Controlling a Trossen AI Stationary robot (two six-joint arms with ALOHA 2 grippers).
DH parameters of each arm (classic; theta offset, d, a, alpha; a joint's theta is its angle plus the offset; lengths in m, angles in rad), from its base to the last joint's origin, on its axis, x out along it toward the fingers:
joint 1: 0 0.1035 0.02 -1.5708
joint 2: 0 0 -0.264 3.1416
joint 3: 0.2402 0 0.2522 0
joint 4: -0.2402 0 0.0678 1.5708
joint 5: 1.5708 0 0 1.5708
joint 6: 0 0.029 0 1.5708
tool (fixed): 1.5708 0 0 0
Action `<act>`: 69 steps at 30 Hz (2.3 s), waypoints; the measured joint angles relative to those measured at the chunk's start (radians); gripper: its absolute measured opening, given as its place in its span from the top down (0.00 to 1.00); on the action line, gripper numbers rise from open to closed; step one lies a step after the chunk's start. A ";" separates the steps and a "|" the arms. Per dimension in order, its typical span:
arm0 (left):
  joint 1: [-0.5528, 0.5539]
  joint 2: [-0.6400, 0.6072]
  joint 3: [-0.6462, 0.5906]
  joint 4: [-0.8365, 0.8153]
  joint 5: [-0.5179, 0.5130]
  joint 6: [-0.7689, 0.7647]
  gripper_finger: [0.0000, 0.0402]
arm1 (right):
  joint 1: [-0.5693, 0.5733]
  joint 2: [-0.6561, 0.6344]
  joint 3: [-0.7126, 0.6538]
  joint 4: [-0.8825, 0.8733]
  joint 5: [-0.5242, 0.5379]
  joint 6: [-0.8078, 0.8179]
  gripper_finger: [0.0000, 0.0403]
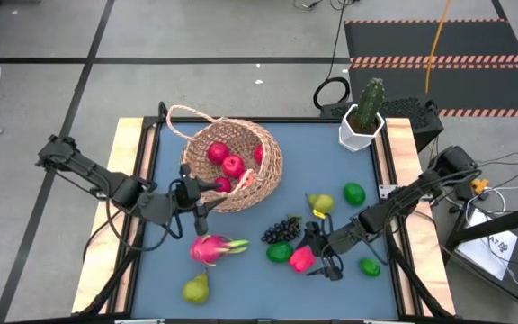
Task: Build produce basket
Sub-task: Put the red bell pepper into the basket
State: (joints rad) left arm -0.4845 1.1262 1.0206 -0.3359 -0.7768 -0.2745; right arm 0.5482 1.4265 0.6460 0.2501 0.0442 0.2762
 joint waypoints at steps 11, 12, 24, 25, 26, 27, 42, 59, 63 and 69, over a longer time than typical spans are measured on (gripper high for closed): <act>0.000 0.000 0.000 0.000 0.000 0.008 0.58 | -0.032 0.061 0.000 -0.004 -0.050 -0.032 0.01; 0.000 0.000 0.000 0.000 0.000 0.008 0.58 | -0.032 0.061 0.001 -0.003 -0.050 -0.035 0.01; 0.000 0.000 0.000 0.000 0.000 0.010 0.58 | -0.032 0.061 0.001 -0.062 -0.046 -0.053 0.01; 0.000 0.000 0.000 0.000 0.000 0.009 0.58 | -0.032 0.066 0.001 -0.063 -0.046 -0.053 0.01; 0.000 0.000 0.000 0.000 0.000 0.010 0.58 | -0.032 0.074 0.001 -0.059 -0.046 -0.053 0.01; 0.000 0.000 0.000 0.000 0.000 0.010 0.58 | -0.032 0.080 0.001 -0.061 -0.046 -0.053 0.01; 0.000 0.000 0.001 0.000 0.000 0.009 0.58 | -0.033 0.110 0.001 -0.065 -0.042 -0.096 0.08; -0.001 0.000 0.002 0.001 0.000 0.005 0.58 | -0.030 0.097 0.001 -0.032 -0.020 -0.101 0.26; -0.001 -0.001 0.002 0.022 0.001 0.008 0.58 | -0.022 0.066 0.001 -0.026 -0.023 -0.049 0.25; -0.008 -0.001 0.002 0.056 0.035 0.034 0.58 | -0.004 -0.018 0.001 -0.010 -0.022 0.063 0.25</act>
State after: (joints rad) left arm -0.4929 1.1255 1.0225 -0.2796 -0.7419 -0.2404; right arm 0.5446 1.4088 0.6468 0.2397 0.0217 0.3394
